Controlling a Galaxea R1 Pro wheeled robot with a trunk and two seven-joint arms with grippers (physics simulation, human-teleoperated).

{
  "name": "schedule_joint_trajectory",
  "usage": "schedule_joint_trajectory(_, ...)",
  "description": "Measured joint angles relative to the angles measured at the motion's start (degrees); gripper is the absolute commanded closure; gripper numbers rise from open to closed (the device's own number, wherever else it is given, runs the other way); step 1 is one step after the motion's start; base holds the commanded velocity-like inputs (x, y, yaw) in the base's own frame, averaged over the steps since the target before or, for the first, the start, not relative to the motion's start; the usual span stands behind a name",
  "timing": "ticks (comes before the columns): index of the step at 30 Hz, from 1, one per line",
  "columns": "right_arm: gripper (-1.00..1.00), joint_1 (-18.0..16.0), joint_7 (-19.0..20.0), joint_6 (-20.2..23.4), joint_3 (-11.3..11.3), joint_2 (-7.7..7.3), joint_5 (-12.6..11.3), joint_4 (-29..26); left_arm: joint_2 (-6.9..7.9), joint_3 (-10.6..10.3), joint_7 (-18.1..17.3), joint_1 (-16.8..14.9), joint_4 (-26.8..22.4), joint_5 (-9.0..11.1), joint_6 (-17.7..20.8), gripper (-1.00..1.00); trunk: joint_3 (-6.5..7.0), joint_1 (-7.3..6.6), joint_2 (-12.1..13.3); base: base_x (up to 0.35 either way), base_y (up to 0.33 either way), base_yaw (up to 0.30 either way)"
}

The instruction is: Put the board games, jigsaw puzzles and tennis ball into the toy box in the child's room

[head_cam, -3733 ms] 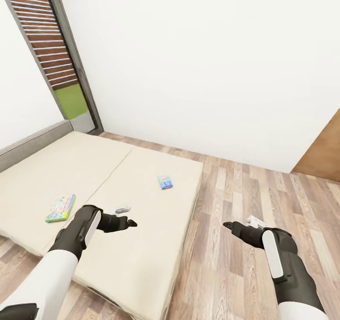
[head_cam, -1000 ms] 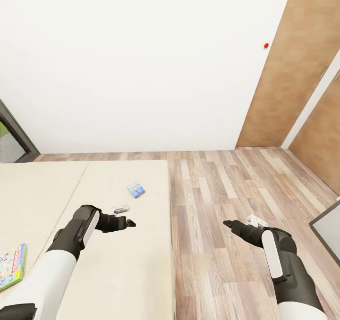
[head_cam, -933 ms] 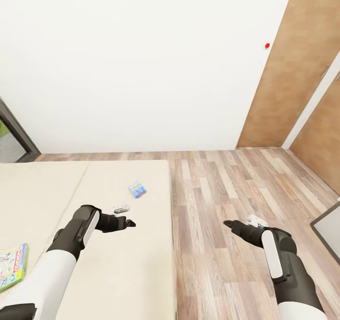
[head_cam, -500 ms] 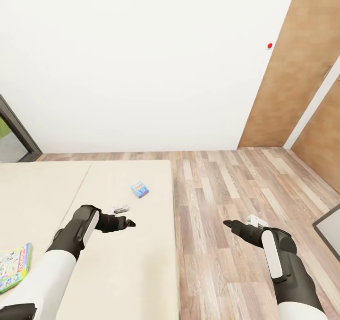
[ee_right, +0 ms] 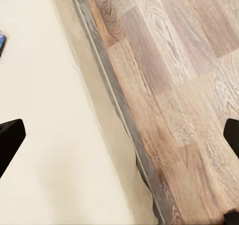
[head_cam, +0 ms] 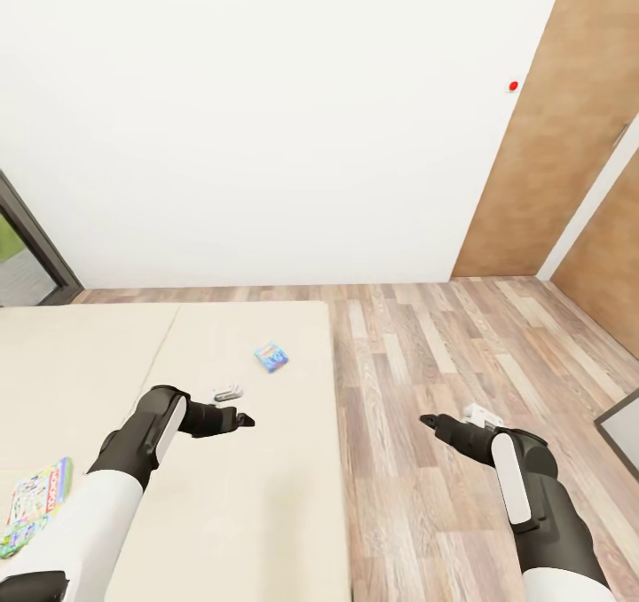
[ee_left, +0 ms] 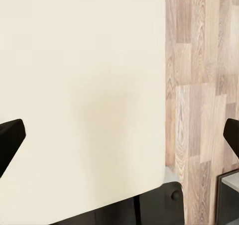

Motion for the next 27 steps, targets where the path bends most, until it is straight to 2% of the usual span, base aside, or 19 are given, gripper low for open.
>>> schedule_joint_trajectory(16,-1.0,0.0,0.0,0.0,0.1,0.05,0.0,0.0,0.33,0.0,0.0,0.0,0.0,0.0,0.0,-1.0,0.0,0.0,0.0,0.0,0.236,0.0)
schedule_joint_trajectory(27,-1.0,0.0,0.0,0.0,0.1,0.13,0.0,0.0,0.53,0.0,-1.6,0.0,0.0,0.0,0.0,-1.0,0.0,0.0,0.0,0.0,0.263,0.0)
